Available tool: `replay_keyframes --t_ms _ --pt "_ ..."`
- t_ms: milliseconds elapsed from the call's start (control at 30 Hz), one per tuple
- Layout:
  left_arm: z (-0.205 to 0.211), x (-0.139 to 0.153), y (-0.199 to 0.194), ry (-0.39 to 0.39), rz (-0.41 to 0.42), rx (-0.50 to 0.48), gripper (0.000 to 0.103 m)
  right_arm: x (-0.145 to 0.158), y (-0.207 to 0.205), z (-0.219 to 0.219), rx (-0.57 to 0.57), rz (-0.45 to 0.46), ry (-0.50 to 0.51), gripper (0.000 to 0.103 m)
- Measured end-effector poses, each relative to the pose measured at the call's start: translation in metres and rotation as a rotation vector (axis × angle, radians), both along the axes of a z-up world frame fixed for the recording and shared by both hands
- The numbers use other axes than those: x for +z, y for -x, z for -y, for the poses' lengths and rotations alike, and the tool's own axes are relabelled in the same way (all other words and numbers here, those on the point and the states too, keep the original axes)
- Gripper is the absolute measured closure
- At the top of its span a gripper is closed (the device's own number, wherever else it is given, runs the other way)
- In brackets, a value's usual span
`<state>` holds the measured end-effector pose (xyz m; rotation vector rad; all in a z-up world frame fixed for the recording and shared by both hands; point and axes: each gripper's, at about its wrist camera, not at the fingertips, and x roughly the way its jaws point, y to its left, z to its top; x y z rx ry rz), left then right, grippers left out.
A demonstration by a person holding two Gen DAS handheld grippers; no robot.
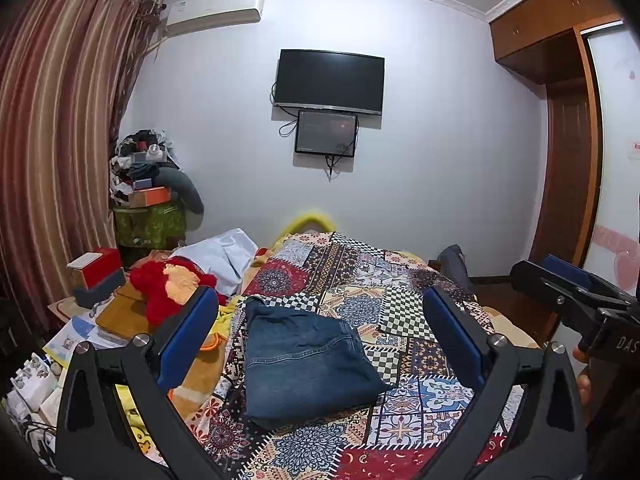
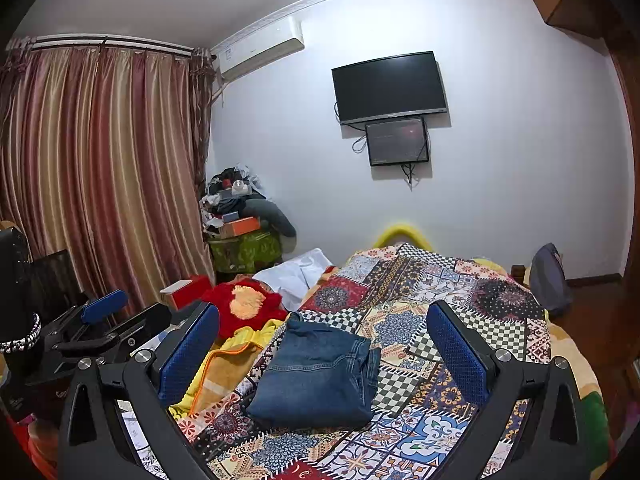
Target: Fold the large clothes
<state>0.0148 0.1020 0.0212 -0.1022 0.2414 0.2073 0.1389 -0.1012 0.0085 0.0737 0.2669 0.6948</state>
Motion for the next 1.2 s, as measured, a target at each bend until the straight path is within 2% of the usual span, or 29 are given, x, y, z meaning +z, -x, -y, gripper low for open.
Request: replay_keyframes --t_ms 733,1200 --pt "-0.001 0.002 0.004 0.013 0.006 -0.032 0.000 -0.003 -0.001 0.003 -0.001 -0.002 0.002 0.000" --pt "0.008 0.000 0.001 -0.006 0.002 -0.039 0.000 -0.004 -0.002 0.004 -0.003 -0.004 0.006 0.000"
